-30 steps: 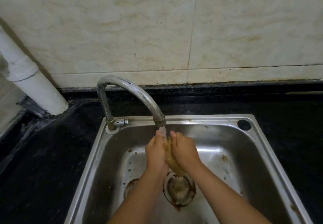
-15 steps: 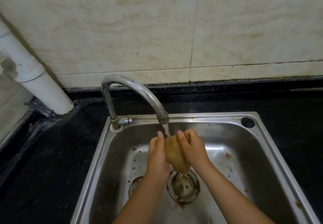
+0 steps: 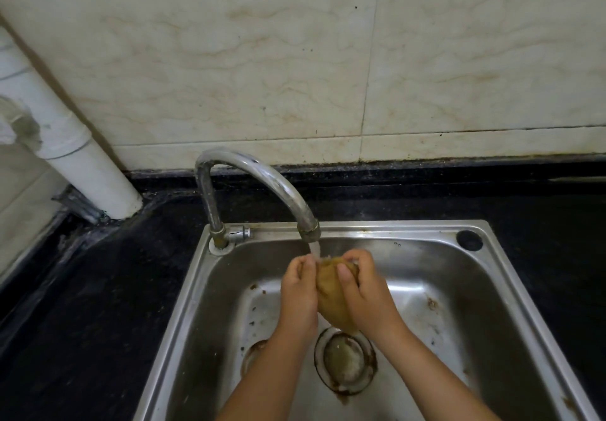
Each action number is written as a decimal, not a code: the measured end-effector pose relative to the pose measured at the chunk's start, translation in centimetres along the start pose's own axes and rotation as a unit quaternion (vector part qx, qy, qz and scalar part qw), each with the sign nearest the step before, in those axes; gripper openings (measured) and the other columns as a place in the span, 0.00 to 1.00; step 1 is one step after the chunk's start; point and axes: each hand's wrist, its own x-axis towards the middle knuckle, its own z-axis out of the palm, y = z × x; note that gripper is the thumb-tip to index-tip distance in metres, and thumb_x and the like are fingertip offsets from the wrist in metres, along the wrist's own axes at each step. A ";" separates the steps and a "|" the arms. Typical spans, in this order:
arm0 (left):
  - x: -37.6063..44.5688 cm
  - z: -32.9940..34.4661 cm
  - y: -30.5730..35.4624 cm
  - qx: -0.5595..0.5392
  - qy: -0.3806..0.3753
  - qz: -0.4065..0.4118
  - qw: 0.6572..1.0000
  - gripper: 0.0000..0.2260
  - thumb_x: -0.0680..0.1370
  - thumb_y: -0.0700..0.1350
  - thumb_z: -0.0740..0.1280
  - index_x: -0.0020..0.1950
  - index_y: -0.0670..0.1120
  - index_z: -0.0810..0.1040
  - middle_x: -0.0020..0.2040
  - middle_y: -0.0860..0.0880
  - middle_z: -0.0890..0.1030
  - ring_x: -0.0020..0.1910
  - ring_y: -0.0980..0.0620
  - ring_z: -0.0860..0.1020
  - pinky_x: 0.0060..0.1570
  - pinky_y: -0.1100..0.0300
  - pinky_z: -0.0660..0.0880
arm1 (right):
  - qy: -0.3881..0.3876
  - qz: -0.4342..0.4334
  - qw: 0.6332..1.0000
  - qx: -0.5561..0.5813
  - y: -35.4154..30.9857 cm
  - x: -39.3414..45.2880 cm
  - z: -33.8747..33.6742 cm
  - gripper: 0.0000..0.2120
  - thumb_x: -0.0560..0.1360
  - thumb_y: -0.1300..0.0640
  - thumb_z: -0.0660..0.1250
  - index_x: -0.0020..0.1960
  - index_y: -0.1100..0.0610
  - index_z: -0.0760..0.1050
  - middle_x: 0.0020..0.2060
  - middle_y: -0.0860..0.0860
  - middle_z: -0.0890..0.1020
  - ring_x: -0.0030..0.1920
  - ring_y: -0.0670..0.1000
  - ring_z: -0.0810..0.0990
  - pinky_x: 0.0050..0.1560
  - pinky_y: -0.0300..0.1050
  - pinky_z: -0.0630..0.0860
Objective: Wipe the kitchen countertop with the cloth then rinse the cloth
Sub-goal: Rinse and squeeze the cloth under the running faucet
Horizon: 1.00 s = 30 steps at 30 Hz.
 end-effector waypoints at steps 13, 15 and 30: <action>0.5 1.0 0.3 -0.026 0.037 -0.045 0.998 0.15 0.80 0.48 0.57 0.37 0.44 0.74 0.31 0.47 0.77 0.32 0.52 0.76 0.38 0.57 0.73 | -0.052 -0.006 0.954 -0.295 -0.1 2.7 1.3 0.12 0.82 0.54 0.46 0.50 0.59 0.65 0.36 0.53 0.75 0.40 0.57 0.76 0.36 0.45 0.66; 0.4 0.9 0.5 -0.024 0.040 -0.034 0.998 0.16 0.80 0.48 0.57 0.34 0.44 0.72 0.25 0.51 0.74 0.26 0.57 0.73 0.32 0.61 0.70 | -0.068 -0.012 0.964 -0.257 -0.5 1.5 1.3 0.09 0.82 0.53 0.47 0.48 0.56 0.61 0.32 0.49 0.71 0.37 0.53 0.74 0.33 0.43 0.65; -0.3 0.0 0.4 -0.094 -0.012 -0.084 0.992 0.15 0.75 0.52 0.62 0.51 0.41 0.76 0.44 0.43 0.80 0.43 0.48 0.79 0.46 0.53 0.77 | -0.011 0.046 0.993 -0.104 0.5 1.8 0.5 0.07 0.81 0.55 0.51 0.47 0.57 0.63 0.37 0.49 0.74 0.40 0.53 0.75 0.35 0.38 0.69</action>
